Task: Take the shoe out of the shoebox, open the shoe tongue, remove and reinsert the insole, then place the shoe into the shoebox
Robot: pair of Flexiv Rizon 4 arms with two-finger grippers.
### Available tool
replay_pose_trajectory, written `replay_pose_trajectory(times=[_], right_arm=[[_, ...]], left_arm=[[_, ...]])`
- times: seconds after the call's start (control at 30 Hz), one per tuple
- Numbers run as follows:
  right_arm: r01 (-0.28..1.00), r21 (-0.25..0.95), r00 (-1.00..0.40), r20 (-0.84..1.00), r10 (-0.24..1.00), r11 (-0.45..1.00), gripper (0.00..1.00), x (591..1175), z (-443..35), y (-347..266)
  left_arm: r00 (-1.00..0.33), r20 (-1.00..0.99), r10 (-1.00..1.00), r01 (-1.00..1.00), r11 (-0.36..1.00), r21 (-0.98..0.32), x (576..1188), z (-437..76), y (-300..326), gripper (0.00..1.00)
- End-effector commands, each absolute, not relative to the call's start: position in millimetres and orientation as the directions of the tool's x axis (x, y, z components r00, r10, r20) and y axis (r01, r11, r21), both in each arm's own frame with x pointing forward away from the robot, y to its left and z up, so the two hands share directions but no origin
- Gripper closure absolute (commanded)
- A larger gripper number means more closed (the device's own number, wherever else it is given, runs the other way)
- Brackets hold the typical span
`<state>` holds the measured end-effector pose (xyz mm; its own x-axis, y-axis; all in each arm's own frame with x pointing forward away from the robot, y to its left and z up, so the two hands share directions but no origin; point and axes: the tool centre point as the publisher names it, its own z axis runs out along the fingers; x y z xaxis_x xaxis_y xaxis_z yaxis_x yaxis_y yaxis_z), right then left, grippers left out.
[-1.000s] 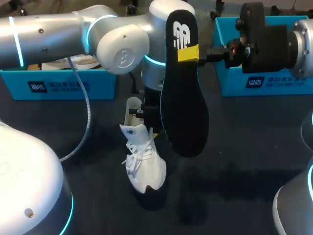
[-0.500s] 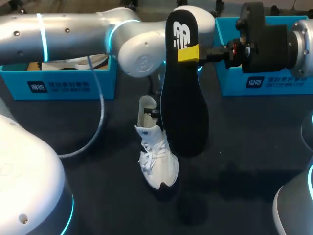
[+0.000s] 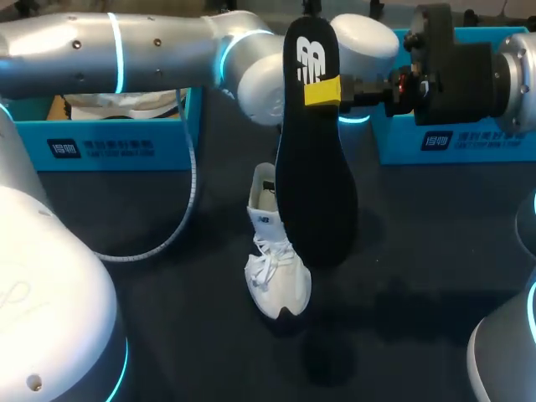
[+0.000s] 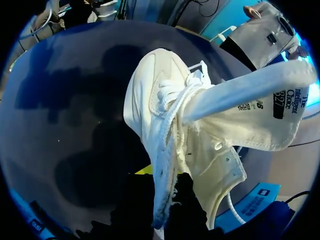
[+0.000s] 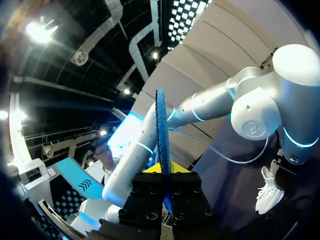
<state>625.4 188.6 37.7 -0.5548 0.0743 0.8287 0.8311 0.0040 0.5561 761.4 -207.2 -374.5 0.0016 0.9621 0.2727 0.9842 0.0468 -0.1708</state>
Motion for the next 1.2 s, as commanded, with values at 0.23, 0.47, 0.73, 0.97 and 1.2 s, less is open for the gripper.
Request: replay_pose_trajectory(times=[0.23,0.47,0.73,0.97,1.2], right_arm=[[0.832,0.555,-0.554,0.829,0.074,0.004,1.00,627,37,191],[0.832,0.555,-0.554,0.829,0.074,0.004,1.00,627,37,191],[0.832,0.555,-0.554,0.829,0.074,0.004,1.00,627,37,191],[0.832,0.555,-0.554,0.829,0.074,0.004,1.00,627,37,191],[0.839,0.544,-0.540,0.836,0.094,-0.020,1.00,628,35,188]], left_arm=[[0.007,0.295,0.955,0.983,0.048,-0.179,755,-397,-222,1.00],[0.014,0.293,0.956,0.982,0.042,-0.182,751,-396,-221,0.00],[-0.004,0.246,0.969,0.982,0.051,-0.183,758,-380,-221,0.00],[-0.013,0.169,0.986,0.980,0.046,-0.195,768,-358,-226,0.00],[-0.025,0.086,0.996,0.983,0.040,-0.178,773,-334,-228,0.00]])
